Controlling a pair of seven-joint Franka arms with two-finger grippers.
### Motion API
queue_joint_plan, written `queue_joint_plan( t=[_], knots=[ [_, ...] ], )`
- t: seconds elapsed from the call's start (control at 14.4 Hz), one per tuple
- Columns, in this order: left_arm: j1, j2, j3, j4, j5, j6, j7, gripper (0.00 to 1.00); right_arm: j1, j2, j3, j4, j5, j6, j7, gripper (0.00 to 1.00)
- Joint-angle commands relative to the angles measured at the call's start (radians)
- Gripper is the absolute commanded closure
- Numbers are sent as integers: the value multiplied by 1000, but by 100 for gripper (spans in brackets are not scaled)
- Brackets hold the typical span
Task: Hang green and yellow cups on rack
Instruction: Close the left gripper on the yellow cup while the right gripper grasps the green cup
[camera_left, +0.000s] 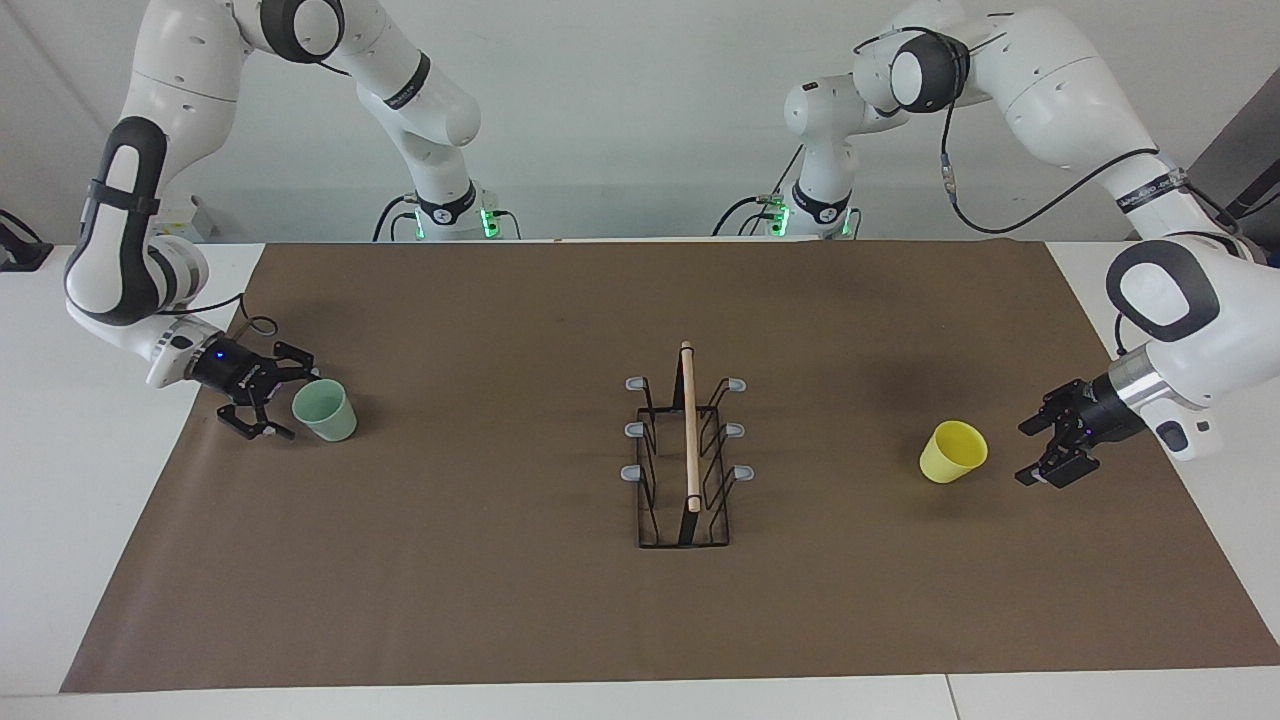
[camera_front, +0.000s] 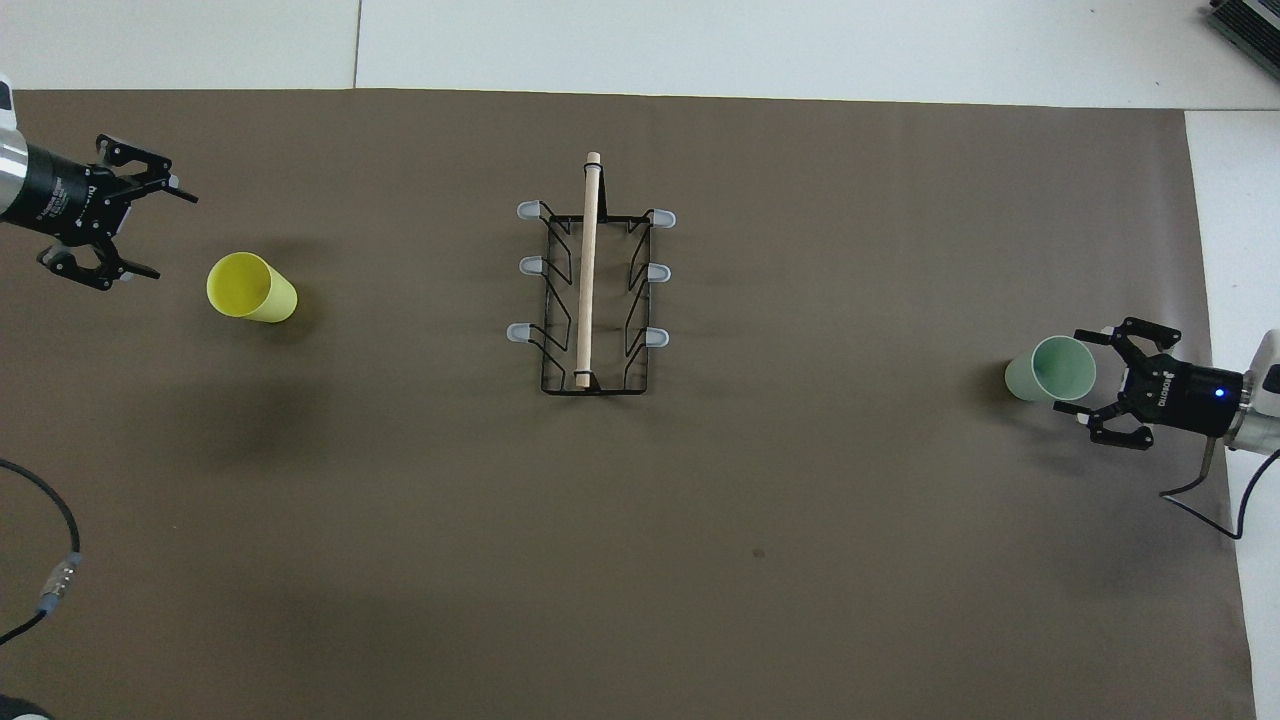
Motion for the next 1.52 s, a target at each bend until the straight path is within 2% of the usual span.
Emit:
queue_joint_plan(
  t=[0.0,0.07,0.28,0.42,0.55,0.62,0.69,0.76,0.83,1.18,1.45],
  knots=[
    [2,-97,6,-216,-44,154,-146,0,5,65,3,17,52,-7,-58,0],
    [5,-106,8,-264,-72,211,-165,0,26,66,3,17,65,-7,-60,0],
    [15,-97,8,-318,-161,327,-318,0,38,69,3,14,69,-5,-63,0],
    [15,-127,6,-437,-182,424,-345,0,63,69,3,14,76,-5,-73,0],
    [22,-155,6,-514,-270,461,-340,0,66,69,3,10,96,19,-83,0],
    [24,-160,6,-528,-314,475,-342,0,68,69,3,16,86,22,-84,12],
    [27,-166,6,-551,-366,478,-342,0,72,69,3,23,80,24,-83,43],
    [35,-181,6,-574,-456,478,-342,0,74,69,1,34,76,24,-75,82],
    [44,-187,6,-600,-550,475,-342,0,74,67,1,42,76,24,-69,100],
    [-13,-209,3,-662,-705,523,-335,0,103,10,4,85,-22,62,92,100],
    [-31,-209,3,-663,-758,538,-332,0,178,-158,4,85,-231,171,329,100]
  ],
)
